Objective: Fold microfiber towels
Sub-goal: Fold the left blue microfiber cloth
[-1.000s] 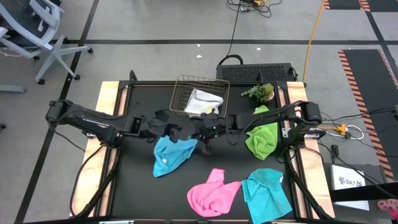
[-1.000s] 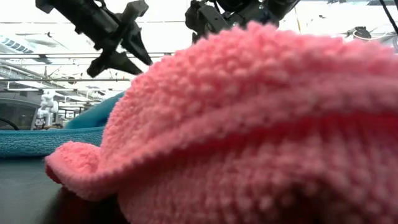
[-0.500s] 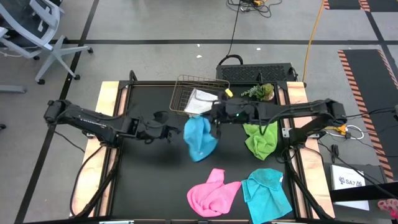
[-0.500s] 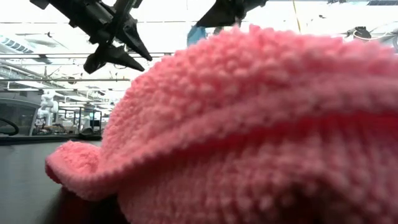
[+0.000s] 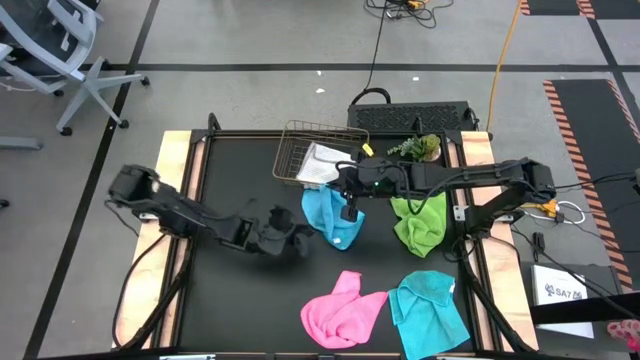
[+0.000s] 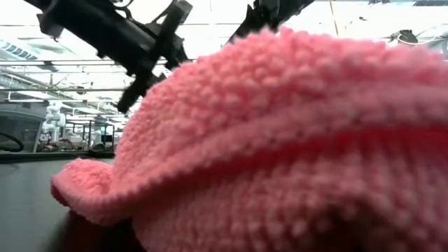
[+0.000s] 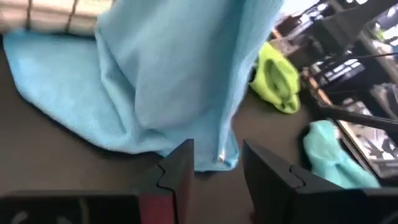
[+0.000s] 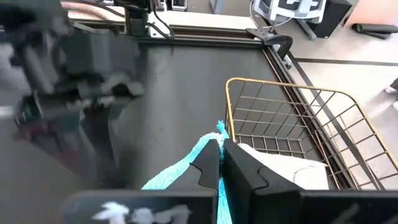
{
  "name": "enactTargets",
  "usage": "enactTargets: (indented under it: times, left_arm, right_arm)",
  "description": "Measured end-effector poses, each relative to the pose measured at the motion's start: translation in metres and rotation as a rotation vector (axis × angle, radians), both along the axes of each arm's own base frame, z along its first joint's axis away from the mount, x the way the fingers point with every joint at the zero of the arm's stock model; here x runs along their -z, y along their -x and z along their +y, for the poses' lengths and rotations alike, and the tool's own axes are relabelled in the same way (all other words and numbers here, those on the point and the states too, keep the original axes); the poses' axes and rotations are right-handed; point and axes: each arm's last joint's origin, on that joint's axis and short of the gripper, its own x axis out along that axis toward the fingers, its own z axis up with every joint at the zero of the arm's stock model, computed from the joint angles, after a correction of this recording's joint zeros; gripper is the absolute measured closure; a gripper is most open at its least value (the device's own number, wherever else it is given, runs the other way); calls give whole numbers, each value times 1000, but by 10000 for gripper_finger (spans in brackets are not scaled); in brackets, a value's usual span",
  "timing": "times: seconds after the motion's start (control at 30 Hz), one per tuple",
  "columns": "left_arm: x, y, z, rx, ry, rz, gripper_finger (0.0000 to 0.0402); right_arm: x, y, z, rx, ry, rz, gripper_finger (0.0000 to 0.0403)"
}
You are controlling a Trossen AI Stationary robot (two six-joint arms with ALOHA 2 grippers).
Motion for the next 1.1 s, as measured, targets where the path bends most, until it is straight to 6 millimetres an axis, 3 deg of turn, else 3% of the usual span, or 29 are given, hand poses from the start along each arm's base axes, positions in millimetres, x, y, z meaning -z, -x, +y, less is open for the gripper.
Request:
enactTargets:
  times: [0.2, 0.4, 0.5, 0.73, 0.9, 1.1]
  left_arm:
    - [21, -31, -6, -9, -35, 40, 268]
    - [13, -70, -13, 63, -134, 95, 268]
    - [6, -78, -15, 80, -177, 202, 268]
    - [-5, -69, -13, 60, -162, 514, 268]
    - [-6, -69, -19, 108, -42, 509, 268]
    - [-2, -69, -29, 123, -14, 443, 268]
  right_arm:
    - [0, 0, 0, 1, -2, 0, 403]
    - [0, 0, 0, 1, -3, 1, 403]
    - [0, 0, 0, 0, -3, 0, 403]
    - [0, 0, 0, -2, 1, 1, 403]
    - [0, 0, 0, -4, 3, 1, 403]
    - [0, 0, 0, -13, 20, 4, 403]
